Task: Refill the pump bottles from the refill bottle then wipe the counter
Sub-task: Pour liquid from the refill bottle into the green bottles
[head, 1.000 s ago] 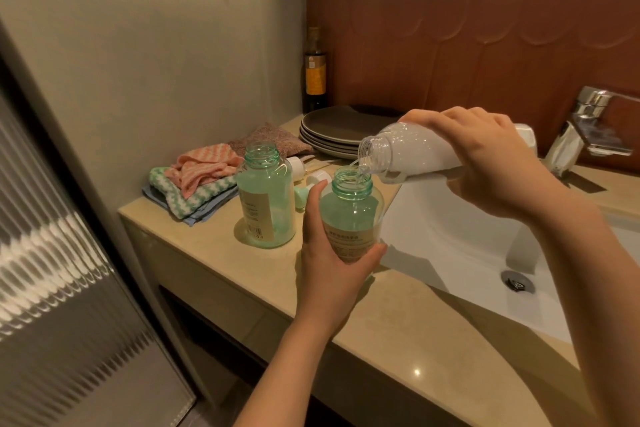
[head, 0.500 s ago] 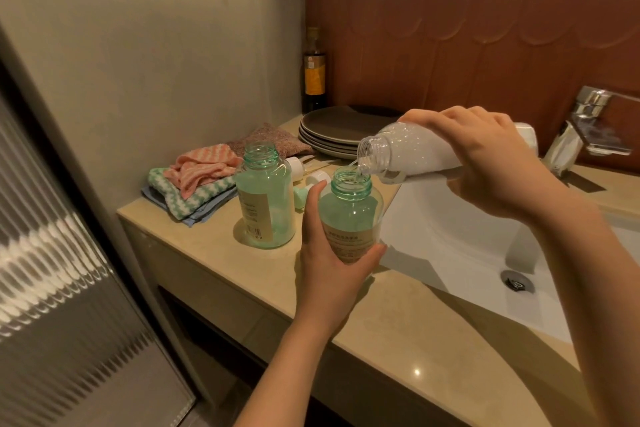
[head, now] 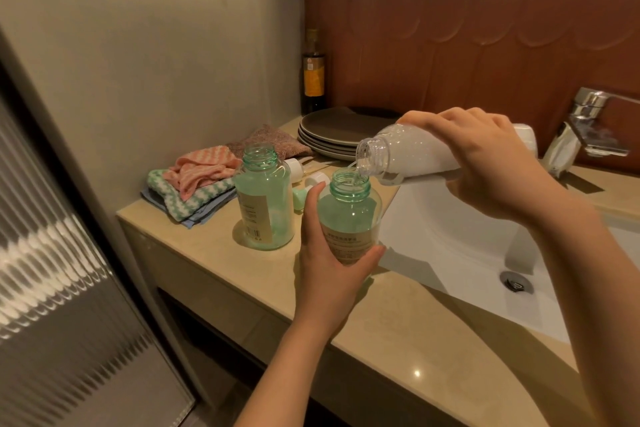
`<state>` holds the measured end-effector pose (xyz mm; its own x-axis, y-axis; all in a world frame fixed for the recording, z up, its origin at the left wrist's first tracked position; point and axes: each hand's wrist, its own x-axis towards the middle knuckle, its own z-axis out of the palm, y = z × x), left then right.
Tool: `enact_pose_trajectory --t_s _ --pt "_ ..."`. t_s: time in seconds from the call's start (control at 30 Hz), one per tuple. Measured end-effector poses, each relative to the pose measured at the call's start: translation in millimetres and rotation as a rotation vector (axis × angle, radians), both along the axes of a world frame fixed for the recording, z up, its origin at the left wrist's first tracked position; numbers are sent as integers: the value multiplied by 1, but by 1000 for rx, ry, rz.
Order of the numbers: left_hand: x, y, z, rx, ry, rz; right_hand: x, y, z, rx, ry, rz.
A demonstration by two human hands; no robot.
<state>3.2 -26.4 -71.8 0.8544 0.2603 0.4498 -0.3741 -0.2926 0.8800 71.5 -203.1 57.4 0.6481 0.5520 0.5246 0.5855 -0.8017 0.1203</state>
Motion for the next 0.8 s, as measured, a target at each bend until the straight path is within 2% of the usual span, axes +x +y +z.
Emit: enact_pose_trajectory --t_s 0.8 --pt "0 0 1 2 4 1 3 -1 -1 -14 -30 -7"
